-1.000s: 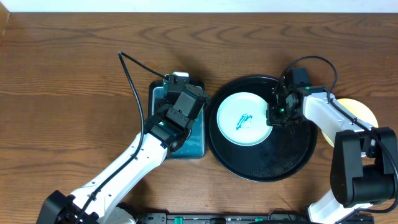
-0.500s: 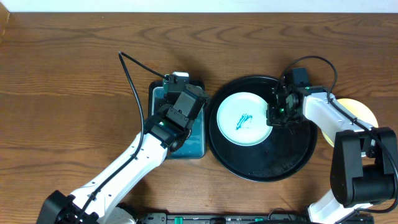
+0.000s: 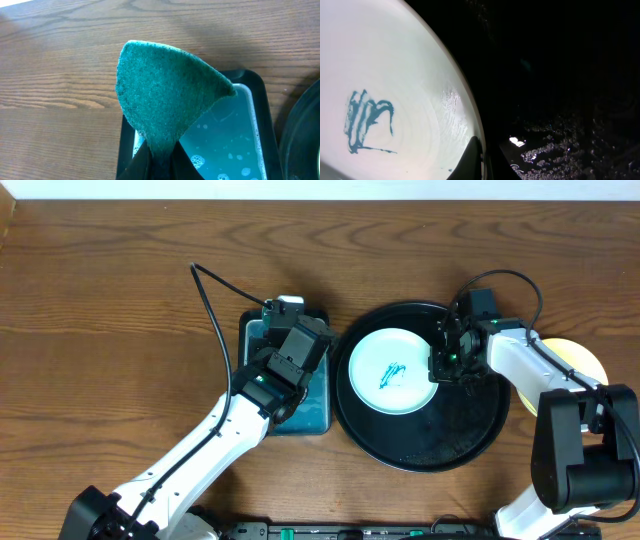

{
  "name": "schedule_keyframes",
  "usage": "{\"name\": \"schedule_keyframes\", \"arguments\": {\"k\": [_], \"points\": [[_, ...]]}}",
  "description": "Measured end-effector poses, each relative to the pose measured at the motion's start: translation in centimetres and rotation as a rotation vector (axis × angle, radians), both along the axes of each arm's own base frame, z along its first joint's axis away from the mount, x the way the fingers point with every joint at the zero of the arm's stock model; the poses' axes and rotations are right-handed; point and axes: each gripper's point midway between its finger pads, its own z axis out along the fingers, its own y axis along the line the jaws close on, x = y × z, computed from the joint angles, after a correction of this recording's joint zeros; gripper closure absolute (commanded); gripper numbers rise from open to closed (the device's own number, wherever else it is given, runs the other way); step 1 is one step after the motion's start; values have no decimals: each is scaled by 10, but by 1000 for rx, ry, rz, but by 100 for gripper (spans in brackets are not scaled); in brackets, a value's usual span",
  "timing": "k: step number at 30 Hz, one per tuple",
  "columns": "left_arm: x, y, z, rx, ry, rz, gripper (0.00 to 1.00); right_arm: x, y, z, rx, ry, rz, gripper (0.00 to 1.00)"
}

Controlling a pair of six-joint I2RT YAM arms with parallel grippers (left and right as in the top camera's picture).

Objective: Clean dirty plates on tray and stack at the side
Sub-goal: 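Dip the green sponge in the water tray with the left gripper, then carry the sponge from the water tray onto the pale green plate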

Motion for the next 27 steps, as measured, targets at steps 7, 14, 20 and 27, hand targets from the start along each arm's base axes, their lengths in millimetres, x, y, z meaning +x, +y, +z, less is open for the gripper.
{"name": "schedule_keyframes", "arguments": {"k": [7,14,20,27], "points": [[-1,1,-1,-8,3,11,92,0,0,0,0,0,0,99],[1,5,-14,-211,67,88,92,0,0,0,0,0,0,99],[4,11,-26,-434,157,147,92,0,0,0,0,0,0,99],[-11,-2,-36,-560,287,129,93,0,0,0,0,0,0,99]]}}
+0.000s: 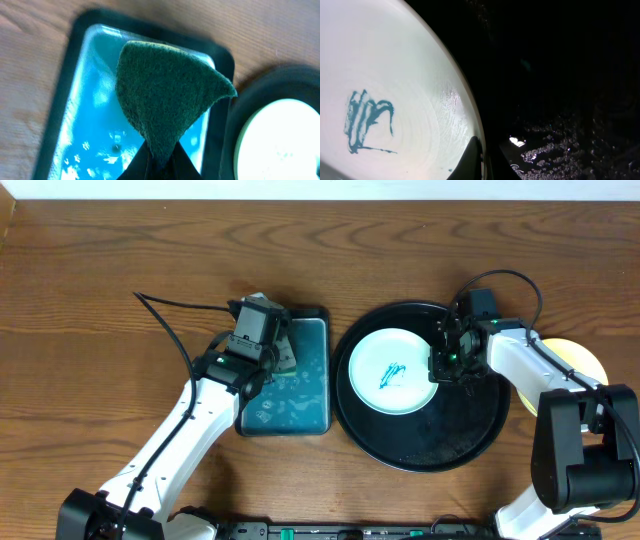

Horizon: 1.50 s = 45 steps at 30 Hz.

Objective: Clean dirty plates on tray and stack at the side
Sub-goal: 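Carry the sponge from the water tray onto the pale green plate, then rub the sponge over the pale green plate with the left gripper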

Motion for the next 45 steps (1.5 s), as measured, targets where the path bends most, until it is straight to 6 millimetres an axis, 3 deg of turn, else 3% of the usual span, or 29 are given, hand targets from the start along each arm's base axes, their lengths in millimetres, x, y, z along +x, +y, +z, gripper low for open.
{"name": "schedule_keyframes", "arguments": {"k": [3,7,11,14,24,29,41,45], "points": [[-9,-3,0,-12,65,-15,93,0,0,0,0,0,0,99],[0,-15,21,-43,66,-38,93,0,0,0,0,0,0,99],[16,-37,44,-63,49,-93,93,0,0,0,0,0,0,99],[25,-64,45,-57,52,-167,92,0,0,0,0,0,0,99],[11,-161,-12,-19,78,-431,92,0,0,0,0,0,0,99],[3,-197,-34,-27,65,-511,92,0,0,0,0,0,0,99],[-6,-225,-89,-18,108,-556,92,0,0,0,0,0,0,99],[-8,-224,-92,-3,137,-554,92,0,0,0,0,0,0,99]]}}
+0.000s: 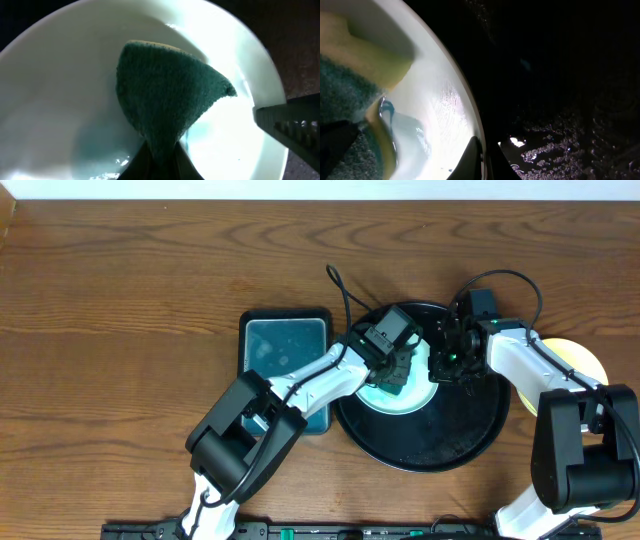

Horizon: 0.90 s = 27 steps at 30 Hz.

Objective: Clean dirty plates on tray and stack at the side
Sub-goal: 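Rub the sponge over the pale green plate with the left gripper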

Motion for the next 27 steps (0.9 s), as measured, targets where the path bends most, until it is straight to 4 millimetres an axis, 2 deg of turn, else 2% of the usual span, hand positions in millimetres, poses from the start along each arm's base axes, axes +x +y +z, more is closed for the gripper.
{"name": "schedule_keyframes", "arguments": {"k": [8,12,18,23,27], "points": [[-13,23,-5,132,57,26,92,-1,3,0,17,6,3,99],[-13,24,-5,150,48,28,93,-1,3,1,18,6,3,99],[-6,17,0,114,7,31,93,-1,3,0,18,6,3,99],[19,1,13,30,-97,62,93,-1,3,0,18,6,3,99],[26,-4,18,-14,-111,109,92,-1,3,0,18,6,3,99]]}}
